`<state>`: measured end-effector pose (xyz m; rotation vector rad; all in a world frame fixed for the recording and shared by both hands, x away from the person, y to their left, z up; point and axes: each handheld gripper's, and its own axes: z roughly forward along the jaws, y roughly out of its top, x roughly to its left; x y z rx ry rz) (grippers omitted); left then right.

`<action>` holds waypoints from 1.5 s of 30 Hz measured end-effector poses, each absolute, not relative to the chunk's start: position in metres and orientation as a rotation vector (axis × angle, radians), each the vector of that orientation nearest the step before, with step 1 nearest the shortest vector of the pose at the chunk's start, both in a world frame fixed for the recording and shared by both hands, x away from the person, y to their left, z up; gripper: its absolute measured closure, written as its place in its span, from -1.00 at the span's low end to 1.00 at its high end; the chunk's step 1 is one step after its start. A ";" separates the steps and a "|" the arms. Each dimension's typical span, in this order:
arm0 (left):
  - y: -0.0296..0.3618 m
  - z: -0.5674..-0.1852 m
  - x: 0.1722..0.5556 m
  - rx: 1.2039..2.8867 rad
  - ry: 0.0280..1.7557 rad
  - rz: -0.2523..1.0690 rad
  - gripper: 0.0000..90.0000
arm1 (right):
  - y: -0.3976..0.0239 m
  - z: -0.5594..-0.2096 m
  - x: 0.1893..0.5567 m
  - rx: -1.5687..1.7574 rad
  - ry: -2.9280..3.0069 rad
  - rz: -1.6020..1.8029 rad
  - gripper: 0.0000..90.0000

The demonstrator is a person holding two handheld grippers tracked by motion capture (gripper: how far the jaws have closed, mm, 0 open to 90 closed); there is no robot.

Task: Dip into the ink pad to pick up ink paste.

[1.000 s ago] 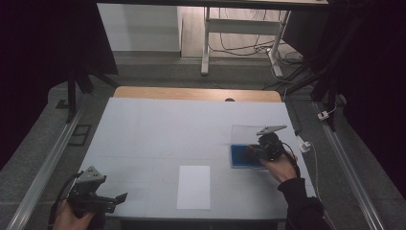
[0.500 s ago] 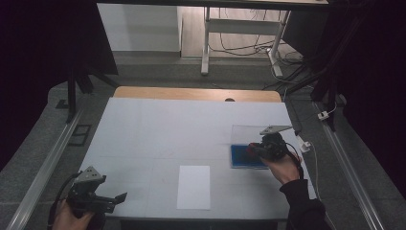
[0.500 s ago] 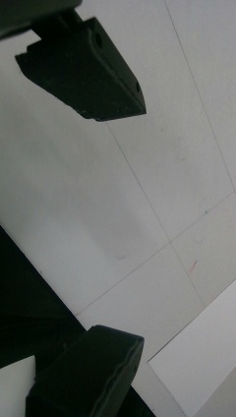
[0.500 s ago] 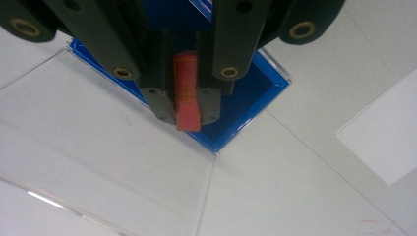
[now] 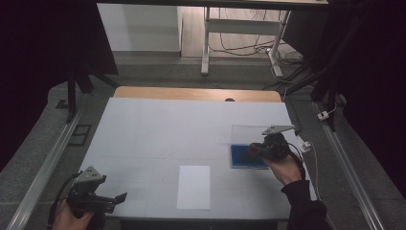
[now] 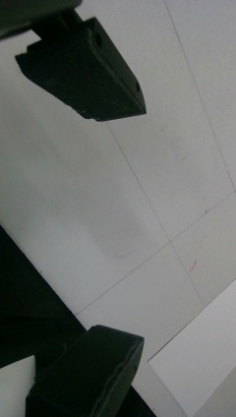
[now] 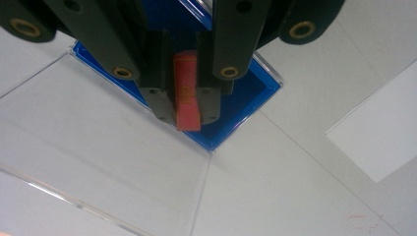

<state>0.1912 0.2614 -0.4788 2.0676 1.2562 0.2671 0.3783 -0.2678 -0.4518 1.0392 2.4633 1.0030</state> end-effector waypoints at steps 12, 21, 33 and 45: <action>0.261 -0.479 0.191 2.069 1.255 0.267 -0.97 | -0.260 -0.452 0.377 1.023 2.459 0.990 0.78; 0.261 -0.479 0.192 2.073 1.256 0.266 -0.97 | -0.257 -0.469 0.384 1.033 2.482 0.898 0.78; 0.261 -0.479 0.192 2.074 1.260 0.264 -0.97 | -0.254 -0.479 0.389 1.078 2.528 0.891 0.78; 0.260 -0.479 0.192 2.083 1.262 0.263 -0.97 | -0.237 -0.480 0.381 0.983 2.497 0.757 0.79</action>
